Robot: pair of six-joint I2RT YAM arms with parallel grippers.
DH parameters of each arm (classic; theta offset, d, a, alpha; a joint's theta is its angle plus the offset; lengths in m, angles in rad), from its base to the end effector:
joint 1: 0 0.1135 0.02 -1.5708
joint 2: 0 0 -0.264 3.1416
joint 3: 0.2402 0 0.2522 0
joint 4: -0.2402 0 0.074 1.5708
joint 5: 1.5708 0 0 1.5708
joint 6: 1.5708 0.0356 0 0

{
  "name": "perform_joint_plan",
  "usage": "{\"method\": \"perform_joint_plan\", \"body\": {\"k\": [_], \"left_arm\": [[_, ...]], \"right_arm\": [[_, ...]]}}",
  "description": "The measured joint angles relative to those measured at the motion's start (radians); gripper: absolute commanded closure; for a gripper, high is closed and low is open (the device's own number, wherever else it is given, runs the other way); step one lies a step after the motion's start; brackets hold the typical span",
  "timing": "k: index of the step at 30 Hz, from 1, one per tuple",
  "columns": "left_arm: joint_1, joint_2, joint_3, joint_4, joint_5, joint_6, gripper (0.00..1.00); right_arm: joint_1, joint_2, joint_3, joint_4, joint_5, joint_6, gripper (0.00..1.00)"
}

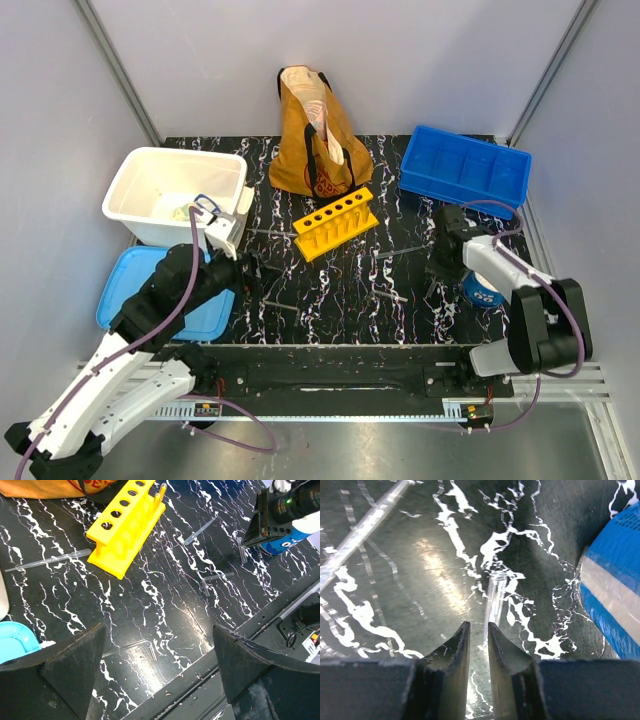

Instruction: Organize the chemistry lab equipment

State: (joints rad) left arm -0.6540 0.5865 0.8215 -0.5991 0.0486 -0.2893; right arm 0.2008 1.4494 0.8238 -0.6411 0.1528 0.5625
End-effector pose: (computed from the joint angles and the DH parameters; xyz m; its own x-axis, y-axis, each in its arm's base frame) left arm 0.0995 -0.0785 0.3360 -0.4545 -0.0106 -0.8907 0.5363 0.7951 -0.2832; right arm 0.2504 0.0454 0.1766 -0.8722 0.3604 -0.3307 0.3696 0.9284 0.0368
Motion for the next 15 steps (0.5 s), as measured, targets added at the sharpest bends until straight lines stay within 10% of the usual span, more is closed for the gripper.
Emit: {"method": "perform_joint_plan", "body": {"k": [15], "left_arm": [[0.0, 0.145, -0.031, 0.133, 0.219, -0.139, 0.14]], "right_arm": [[0.038, -0.243, 0.001, 0.02, -0.169, -0.062, 0.75]]}}
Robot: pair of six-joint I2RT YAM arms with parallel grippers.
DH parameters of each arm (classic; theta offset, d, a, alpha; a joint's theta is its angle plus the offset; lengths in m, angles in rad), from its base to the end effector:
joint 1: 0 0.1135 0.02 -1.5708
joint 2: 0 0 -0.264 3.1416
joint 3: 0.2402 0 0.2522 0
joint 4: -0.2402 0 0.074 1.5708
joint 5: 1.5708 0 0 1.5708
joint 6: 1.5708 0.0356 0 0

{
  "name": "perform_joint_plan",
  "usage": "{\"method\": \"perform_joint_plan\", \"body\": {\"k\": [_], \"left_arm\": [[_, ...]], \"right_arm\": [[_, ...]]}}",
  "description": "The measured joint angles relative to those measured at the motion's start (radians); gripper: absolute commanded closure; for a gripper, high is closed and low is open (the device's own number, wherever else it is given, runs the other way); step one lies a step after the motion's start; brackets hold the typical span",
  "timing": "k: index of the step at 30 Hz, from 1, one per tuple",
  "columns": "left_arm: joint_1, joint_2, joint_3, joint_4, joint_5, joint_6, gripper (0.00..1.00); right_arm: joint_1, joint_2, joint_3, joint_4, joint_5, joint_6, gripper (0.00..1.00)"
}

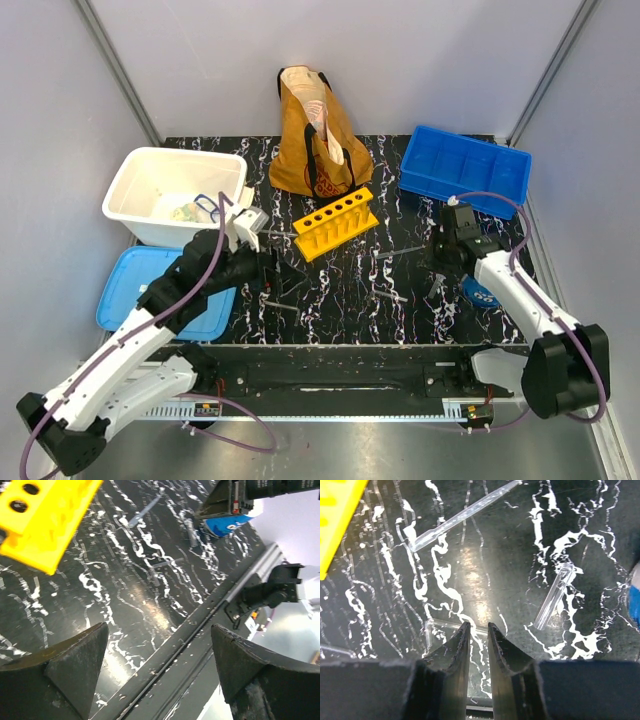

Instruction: Organize the chemistry lab equipment

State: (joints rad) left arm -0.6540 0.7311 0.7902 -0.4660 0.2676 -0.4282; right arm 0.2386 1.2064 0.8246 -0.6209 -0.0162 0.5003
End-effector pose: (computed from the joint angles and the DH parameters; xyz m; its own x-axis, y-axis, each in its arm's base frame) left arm 0.1244 -0.1072 0.3213 -0.6094 -0.0374 -0.7920 0.5786 0.6619 -0.4765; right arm 0.2278 0.0560 0.2322 -0.8361 0.2903 -0.4655 0.1781 0.9462 0.2701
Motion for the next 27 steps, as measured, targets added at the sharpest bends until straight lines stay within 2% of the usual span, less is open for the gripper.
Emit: {"method": "perform_joint_plan", "body": {"k": [8, 11, 18, 23, 27], "left_arm": [[0.0, 0.217, 0.007, 0.154, 0.17, -0.024, 0.23], [0.0, 0.315, 0.023, 0.201, 0.23, -0.042, 0.24], [-0.002, 0.422, 0.06, 0.333, 0.34, -0.079, 0.28], [-0.004, 0.459, 0.081, 0.364, 0.345, -0.088, 0.29], [-0.004, 0.443, 0.098, 0.292, 0.297, -0.058, 0.28]], "right_arm": [[0.07, -0.129, 0.003, 0.066, -0.118, 0.002, 0.75], [0.12, -0.126, 0.019, 0.113, -0.16, 0.017, 0.75], [0.238, -0.09, 0.036, 0.233, -0.232, 0.071, 0.72], [0.261, -0.069, 0.044, 0.249, -0.161, 0.097, 0.68], [0.261, 0.019, 0.071, 0.204, -0.074, 0.065, 0.68]]}}
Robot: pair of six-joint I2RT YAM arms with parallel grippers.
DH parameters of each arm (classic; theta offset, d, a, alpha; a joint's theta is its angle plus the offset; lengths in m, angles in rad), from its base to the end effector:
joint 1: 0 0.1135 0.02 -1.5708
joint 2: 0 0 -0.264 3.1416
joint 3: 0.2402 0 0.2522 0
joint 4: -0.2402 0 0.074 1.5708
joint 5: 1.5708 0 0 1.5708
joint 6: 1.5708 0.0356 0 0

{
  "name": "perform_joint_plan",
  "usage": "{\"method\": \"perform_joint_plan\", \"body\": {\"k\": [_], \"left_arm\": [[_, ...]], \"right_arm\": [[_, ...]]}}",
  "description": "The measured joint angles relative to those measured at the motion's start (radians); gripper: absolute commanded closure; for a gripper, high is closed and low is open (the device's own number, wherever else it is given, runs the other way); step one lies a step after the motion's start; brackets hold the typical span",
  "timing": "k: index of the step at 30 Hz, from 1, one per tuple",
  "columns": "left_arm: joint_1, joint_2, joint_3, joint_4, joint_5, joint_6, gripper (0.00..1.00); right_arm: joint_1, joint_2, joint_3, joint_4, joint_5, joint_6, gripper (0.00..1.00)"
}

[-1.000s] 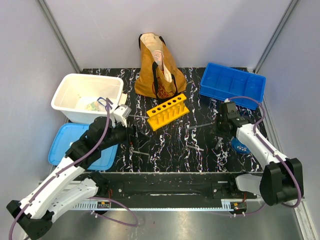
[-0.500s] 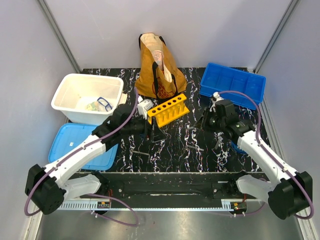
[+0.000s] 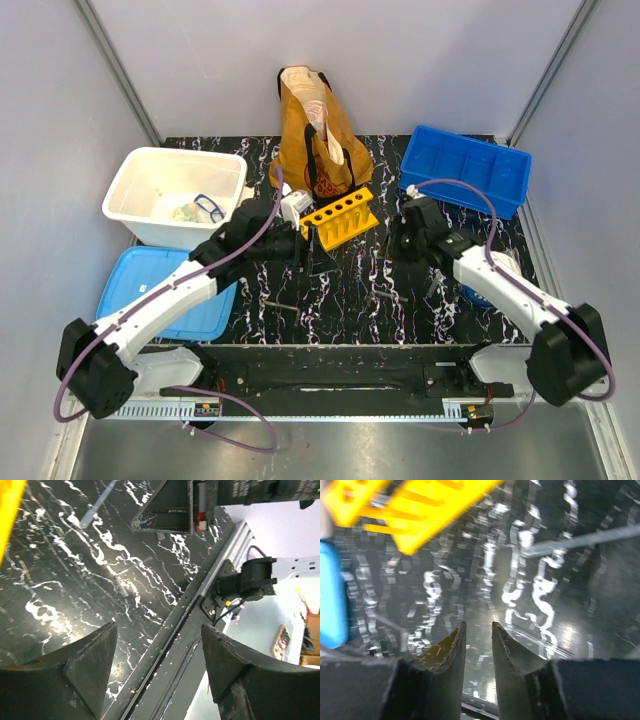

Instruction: Organize the chemistry lab equipment

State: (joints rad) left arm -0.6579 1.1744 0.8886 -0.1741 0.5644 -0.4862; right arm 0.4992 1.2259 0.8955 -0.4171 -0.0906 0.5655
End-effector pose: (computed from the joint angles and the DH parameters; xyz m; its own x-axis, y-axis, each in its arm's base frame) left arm 0.1967 -0.1760 0.2993 -0.7291 0.0645 -0.6813 0.6280 0.4588 -0.6286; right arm 0.2287 0.1283 0.2648 -0.7906 0.1767 -0.5863 -0.1319 0.8858 0.4449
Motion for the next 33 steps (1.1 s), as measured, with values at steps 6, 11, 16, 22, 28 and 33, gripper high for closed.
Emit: {"method": "perform_joint_plan", "body": {"k": [6, 11, 16, 22, 28, 33], "left_arm": [[0.0, -0.129, 0.035, -0.159, -0.13, 0.092, 0.26], [0.0, -0.252, 0.024, -0.224, -0.212, 0.134, 0.25], [0.0, -0.298, -0.004, -0.266, -0.227, 0.15, 0.25], [0.0, -0.322, -0.016, -0.295, -0.228, 0.154, 0.25], [0.0, -0.337, -0.016, -0.296, -0.227, 0.154, 0.25], [0.0, -0.344, -0.016, -0.295, -0.227, 0.154, 0.25]], "right_arm": [[-0.011, 0.11, 0.006, -0.175, 0.236, 0.033, 0.6], [-0.178, 0.092, -0.023, -0.219, 0.318, 0.061, 0.6], [-0.292, 0.102, -0.059, -0.245, 0.349, 0.07, 0.59], [-0.31, 0.2, -0.059, -0.243, 0.336, 0.072, 0.61], [-0.312, 0.265, -0.059, -0.23, 0.332, 0.075, 0.64], [-0.312, 0.303, -0.061, -0.208, 0.332, 0.077, 0.68]]}}
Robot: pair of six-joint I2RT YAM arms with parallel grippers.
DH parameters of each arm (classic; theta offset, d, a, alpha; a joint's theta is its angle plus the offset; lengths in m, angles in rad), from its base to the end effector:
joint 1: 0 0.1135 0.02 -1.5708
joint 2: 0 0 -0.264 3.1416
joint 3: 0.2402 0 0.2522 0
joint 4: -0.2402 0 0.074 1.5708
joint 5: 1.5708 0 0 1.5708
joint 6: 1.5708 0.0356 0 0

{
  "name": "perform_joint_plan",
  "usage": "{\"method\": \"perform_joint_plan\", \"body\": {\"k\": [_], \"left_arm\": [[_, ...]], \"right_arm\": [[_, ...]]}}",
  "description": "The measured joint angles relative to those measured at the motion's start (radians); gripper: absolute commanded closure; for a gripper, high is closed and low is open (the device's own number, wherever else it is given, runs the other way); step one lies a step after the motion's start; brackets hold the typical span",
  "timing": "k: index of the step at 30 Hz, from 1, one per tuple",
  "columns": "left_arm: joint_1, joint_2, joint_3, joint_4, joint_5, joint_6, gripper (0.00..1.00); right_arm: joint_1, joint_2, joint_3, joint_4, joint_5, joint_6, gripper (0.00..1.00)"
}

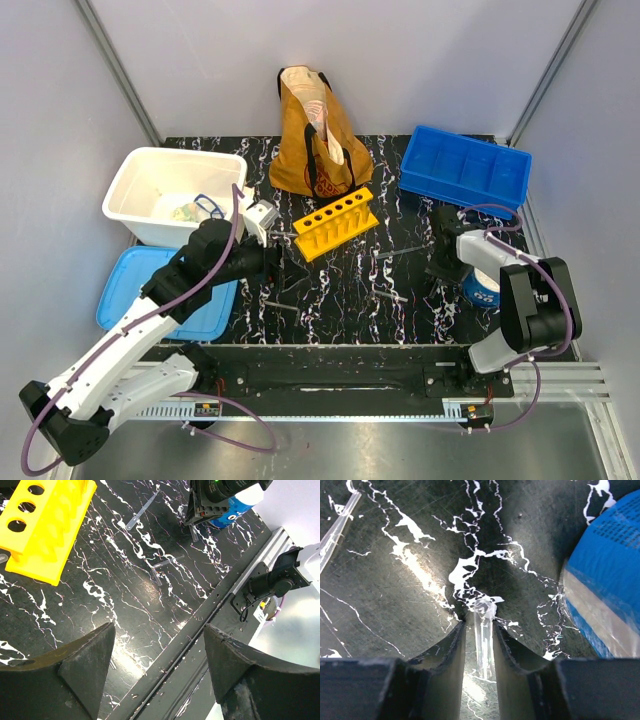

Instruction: Organize the chemistry lab equipment

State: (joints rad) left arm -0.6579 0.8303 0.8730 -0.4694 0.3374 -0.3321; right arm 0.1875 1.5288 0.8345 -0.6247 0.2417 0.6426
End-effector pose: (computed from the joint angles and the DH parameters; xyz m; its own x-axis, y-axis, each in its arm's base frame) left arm 0.1368 -0.1206 0.3342 -0.5754 0.0559 -0.8159 0.6641 0.6142 -0.4263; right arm 0.2596 0.0406 0.1615 -0.8350 0.4338 -0.3384 0.4722 0.8807 -0.0363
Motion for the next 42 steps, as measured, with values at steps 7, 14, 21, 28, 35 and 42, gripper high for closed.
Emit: {"method": "perform_joint_plan", "body": {"k": [7, 14, 21, 28, 35, 42], "left_arm": [[0.0, -0.01, -0.012, 0.004, 0.0, -0.009, 0.25], [0.0, -0.012, -0.031, 0.03, 0.021, -0.062, 0.26], [0.0, 0.097, -0.02, 0.066, 0.103, -0.119, 0.27], [0.0, 0.274, 0.01, 0.15, 0.223, -0.197, 0.3], [0.0, 0.352, 0.03, 0.304, 0.335, -0.276, 0.42], [-0.001, 0.435, 0.044, 0.444, 0.378, -0.343, 0.44]], "right_arm": [[-0.001, 0.011, -0.003, 0.028, -0.019, -0.001, 0.82], [-0.001, -0.002, -0.011, 0.052, -0.067, -0.018, 0.87], [0.046, -0.191, -0.003, 0.052, -0.163, -0.028, 0.87], [0.254, -0.348, 0.082, 0.153, -0.3, 0.029, 0.87], [0.379, -0.413, 0.083, 0.313, -0.398, 0.143, 0.87], [0.441, -0.416, 0.082, 0.411, -0.445, 0.218, 0.87]]}}
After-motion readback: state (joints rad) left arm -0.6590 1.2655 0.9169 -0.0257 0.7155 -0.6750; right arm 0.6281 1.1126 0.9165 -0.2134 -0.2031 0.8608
